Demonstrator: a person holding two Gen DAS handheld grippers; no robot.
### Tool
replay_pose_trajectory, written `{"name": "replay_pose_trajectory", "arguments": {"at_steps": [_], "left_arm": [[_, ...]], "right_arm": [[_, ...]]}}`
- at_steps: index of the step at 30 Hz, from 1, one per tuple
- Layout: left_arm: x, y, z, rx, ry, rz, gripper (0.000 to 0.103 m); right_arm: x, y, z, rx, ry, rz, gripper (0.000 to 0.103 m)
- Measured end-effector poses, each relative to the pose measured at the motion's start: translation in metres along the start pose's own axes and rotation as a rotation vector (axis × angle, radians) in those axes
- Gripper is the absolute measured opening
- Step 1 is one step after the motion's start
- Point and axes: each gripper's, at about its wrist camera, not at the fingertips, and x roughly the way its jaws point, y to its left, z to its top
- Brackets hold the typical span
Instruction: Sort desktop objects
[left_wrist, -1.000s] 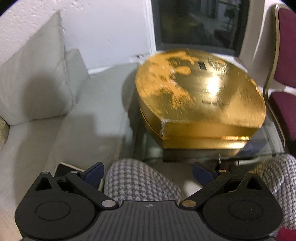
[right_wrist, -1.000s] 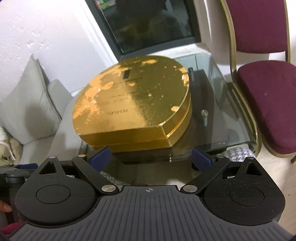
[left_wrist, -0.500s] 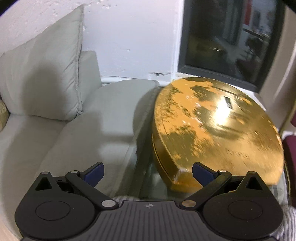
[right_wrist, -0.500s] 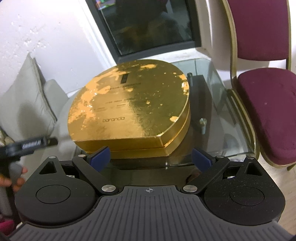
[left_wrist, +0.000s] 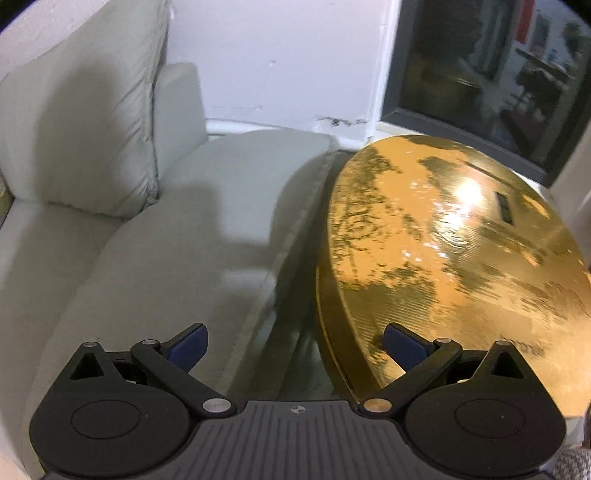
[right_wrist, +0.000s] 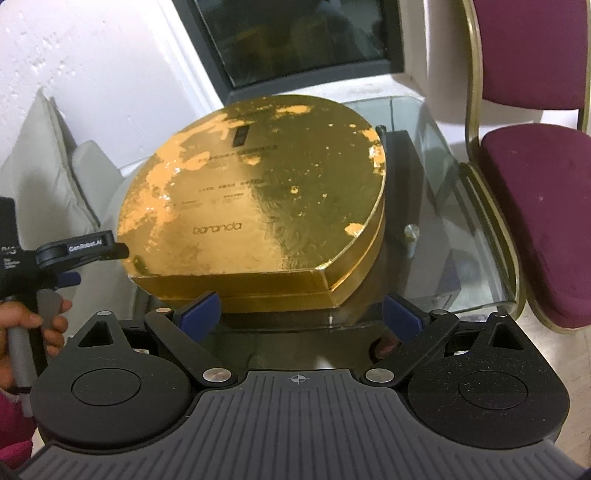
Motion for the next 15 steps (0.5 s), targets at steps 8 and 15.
{"name": "replay_pose_trajectory", "arguments": {"at_steps": [8, 15], "left_arm": [[0.009, 0.002, 0.006, -0.032, 0.03, 0.003, 0.103], [0.005, -0.005, 0.007, 0.016, 0.028, 0.05, 0.102]], "right_arm": [[0.002, -0.007, 0.003, 0.018, 0.006, -0.007, 0.098], [-0.003, -0.011, 0.003, 0.035, -0.006, 0.0, 0.098]]}}
